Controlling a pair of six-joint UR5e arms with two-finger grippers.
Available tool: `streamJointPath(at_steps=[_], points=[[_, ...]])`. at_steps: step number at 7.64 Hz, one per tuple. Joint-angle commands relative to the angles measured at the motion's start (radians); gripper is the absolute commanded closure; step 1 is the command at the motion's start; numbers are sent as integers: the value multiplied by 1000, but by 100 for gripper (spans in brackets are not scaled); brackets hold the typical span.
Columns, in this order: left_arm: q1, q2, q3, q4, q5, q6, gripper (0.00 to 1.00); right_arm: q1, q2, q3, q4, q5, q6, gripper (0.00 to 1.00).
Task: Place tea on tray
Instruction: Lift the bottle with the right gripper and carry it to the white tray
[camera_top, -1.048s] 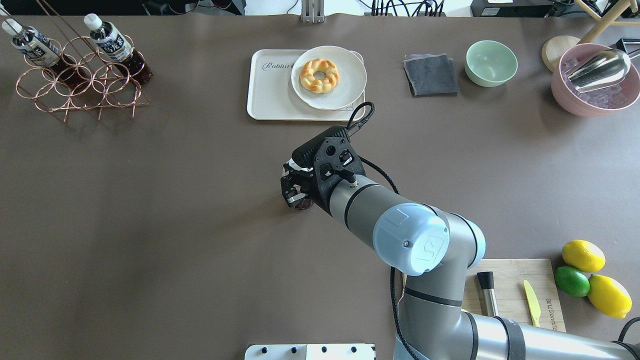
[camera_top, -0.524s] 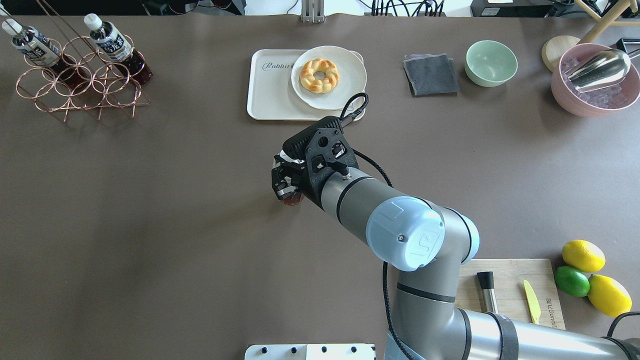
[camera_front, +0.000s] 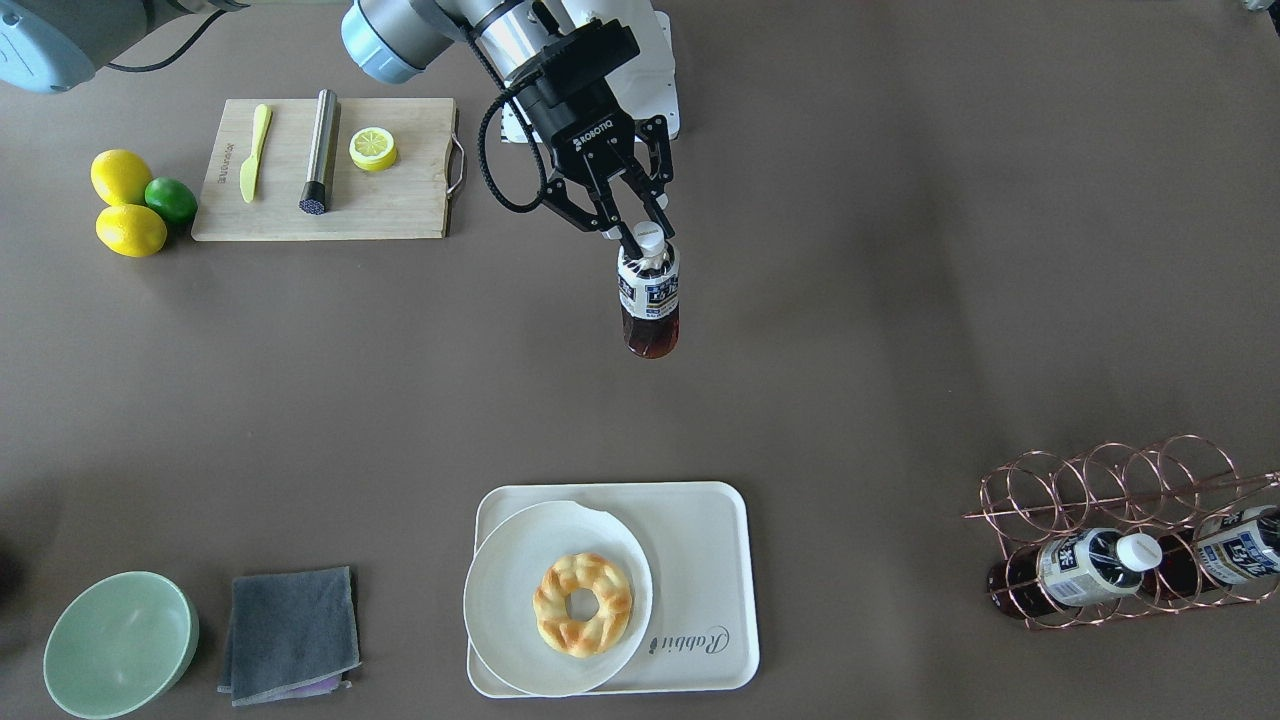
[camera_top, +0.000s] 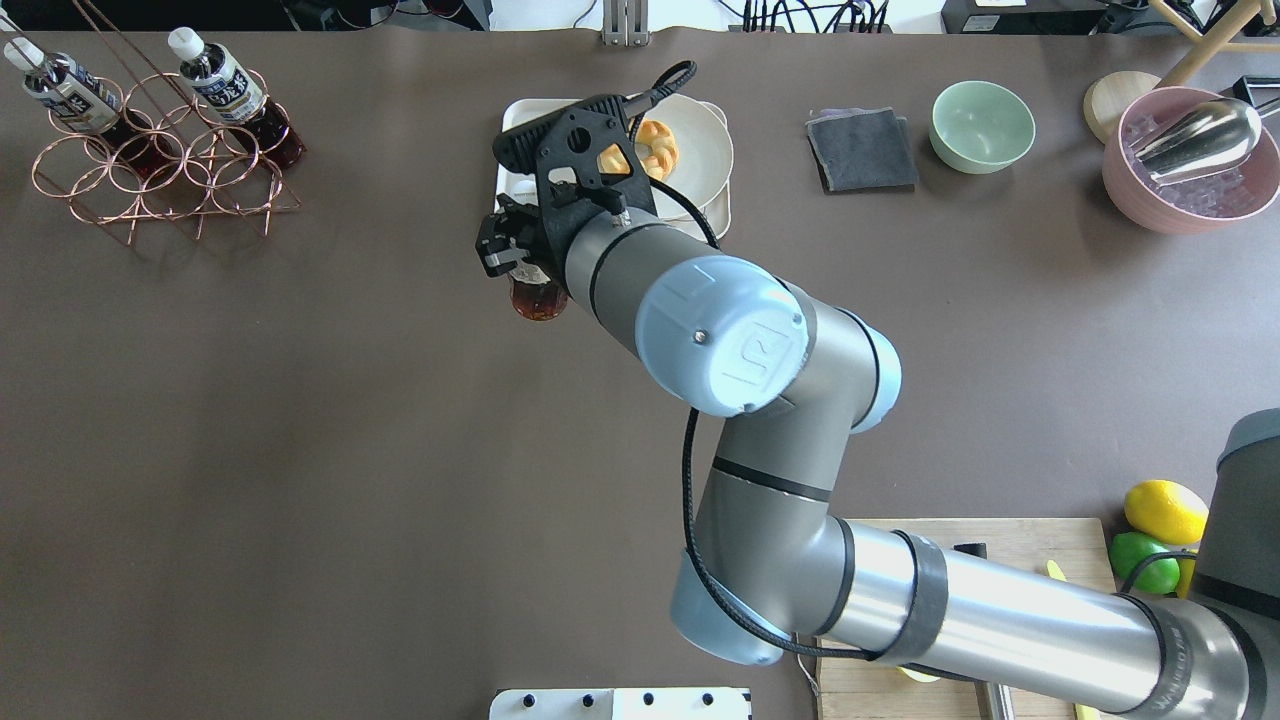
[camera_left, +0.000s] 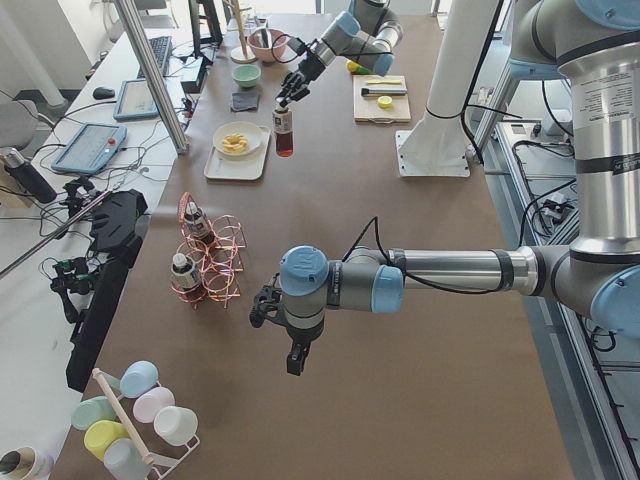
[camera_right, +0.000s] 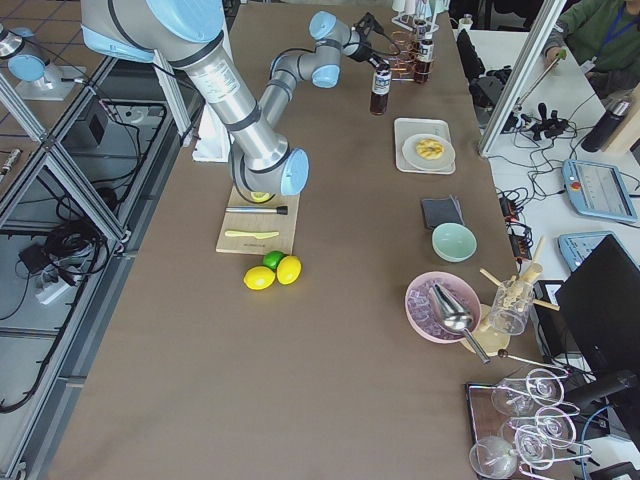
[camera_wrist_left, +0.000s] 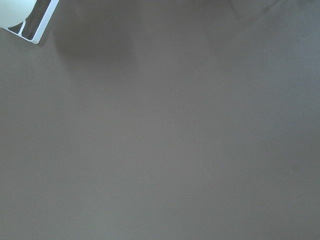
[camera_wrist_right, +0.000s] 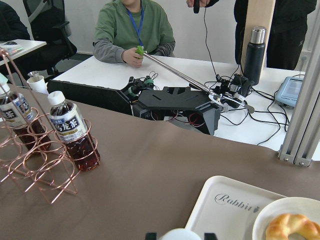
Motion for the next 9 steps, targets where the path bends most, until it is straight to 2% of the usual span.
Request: streamJointPath(at_steps=[1, 2, 4, 5, 7, 9], points=[[-4, 7, 0, 0, 0, -1, 2, 106, 244, -353, -5, 61, 56, 100], [-4, 7, 2, 0, 0, -1, 2, 130, 327, -481, 0, 79, 63, 100], [-4, 7, 2, 0, 0, -1, 2, 155, 368, -597, 36, 102, 63, 100], [-4, 7, 0, 0, 0, -1, 2, 158, 368, -672, 128, 105, 62, 100], [-13, 7, -3, 0, 0, -1, 2, 163, 368, -721, 161, 105, 62, 100], [-14, 11, -5, 0, 0, 1, 2, 163, 366, -721, 164, 107, 74, 100]])
